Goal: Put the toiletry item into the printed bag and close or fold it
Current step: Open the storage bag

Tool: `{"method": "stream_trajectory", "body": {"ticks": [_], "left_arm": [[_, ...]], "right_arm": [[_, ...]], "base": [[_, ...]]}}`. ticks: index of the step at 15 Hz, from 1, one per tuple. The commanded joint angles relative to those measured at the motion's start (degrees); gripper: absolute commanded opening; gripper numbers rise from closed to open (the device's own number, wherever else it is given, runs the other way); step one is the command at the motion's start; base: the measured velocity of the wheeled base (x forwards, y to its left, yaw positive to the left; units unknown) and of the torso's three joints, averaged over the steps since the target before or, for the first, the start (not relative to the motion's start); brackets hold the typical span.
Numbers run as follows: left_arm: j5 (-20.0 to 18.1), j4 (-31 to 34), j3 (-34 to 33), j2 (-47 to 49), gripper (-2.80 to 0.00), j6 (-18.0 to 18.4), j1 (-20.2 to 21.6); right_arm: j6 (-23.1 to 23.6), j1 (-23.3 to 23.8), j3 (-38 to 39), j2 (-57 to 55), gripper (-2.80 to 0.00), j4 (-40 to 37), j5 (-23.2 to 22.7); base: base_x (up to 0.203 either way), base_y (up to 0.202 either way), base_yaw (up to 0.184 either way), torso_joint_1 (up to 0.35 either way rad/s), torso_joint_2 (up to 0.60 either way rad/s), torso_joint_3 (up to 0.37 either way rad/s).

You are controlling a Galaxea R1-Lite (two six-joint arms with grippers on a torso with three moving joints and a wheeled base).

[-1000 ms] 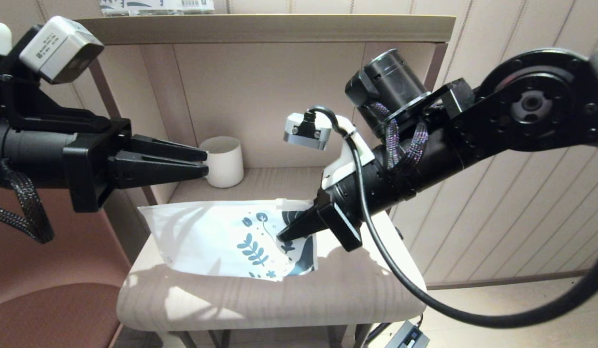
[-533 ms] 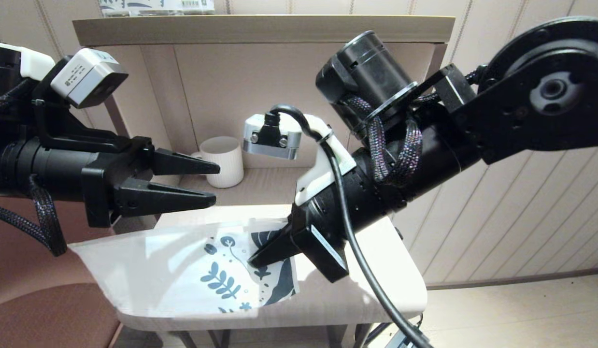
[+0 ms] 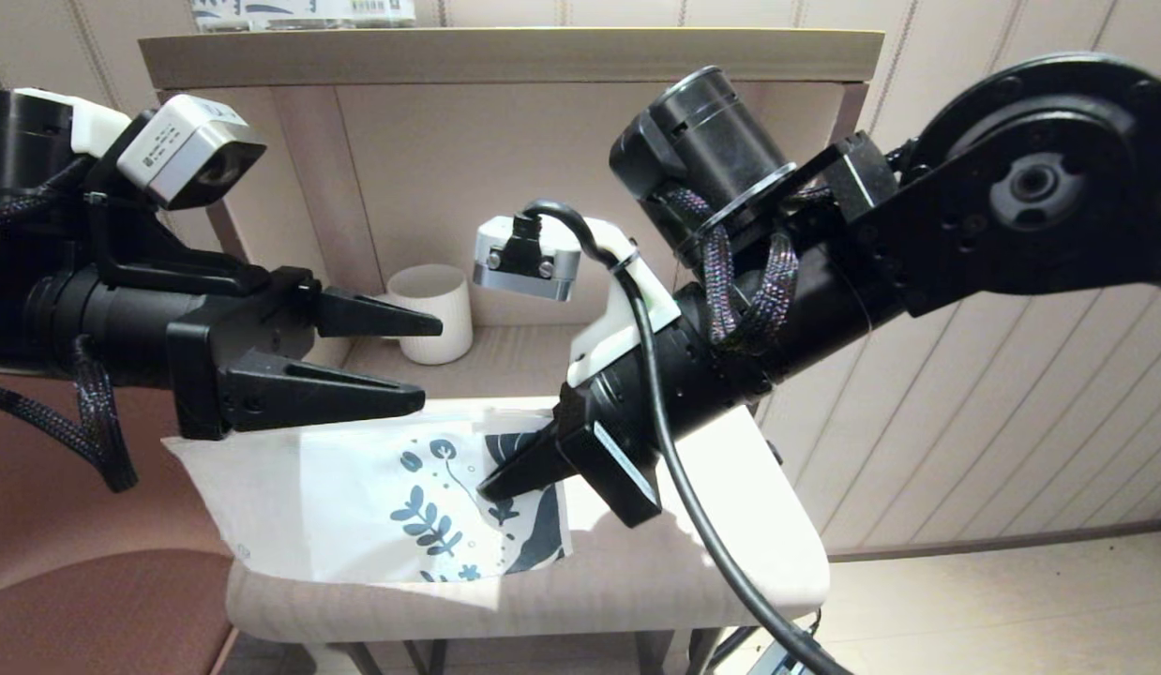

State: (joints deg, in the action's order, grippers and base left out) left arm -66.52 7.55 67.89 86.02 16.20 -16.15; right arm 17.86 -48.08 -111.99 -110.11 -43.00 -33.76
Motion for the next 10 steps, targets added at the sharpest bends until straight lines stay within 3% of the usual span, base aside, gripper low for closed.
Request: {"method": "stream_trajectory", "body": {"ticks": [1,10], "left_arm": [[-0.4,0.0,0.1,0.7,0.0,0.1,-0.2],[0.0,0.0,-0.1,3.7,0.0,0.5,-1.7]], "right_arm": [[0.1,-0.1,0.0,-0.6,-2.8,0.2,-0.3],[0.1,0.0,-0.1,-1.0,-2.8,0.9,-0.2]], "base": [[0.0,0.0,0.0,0.0,0.0,0.0],[0.0,0.0,0.0,0.0,0.0,0.0]]}}
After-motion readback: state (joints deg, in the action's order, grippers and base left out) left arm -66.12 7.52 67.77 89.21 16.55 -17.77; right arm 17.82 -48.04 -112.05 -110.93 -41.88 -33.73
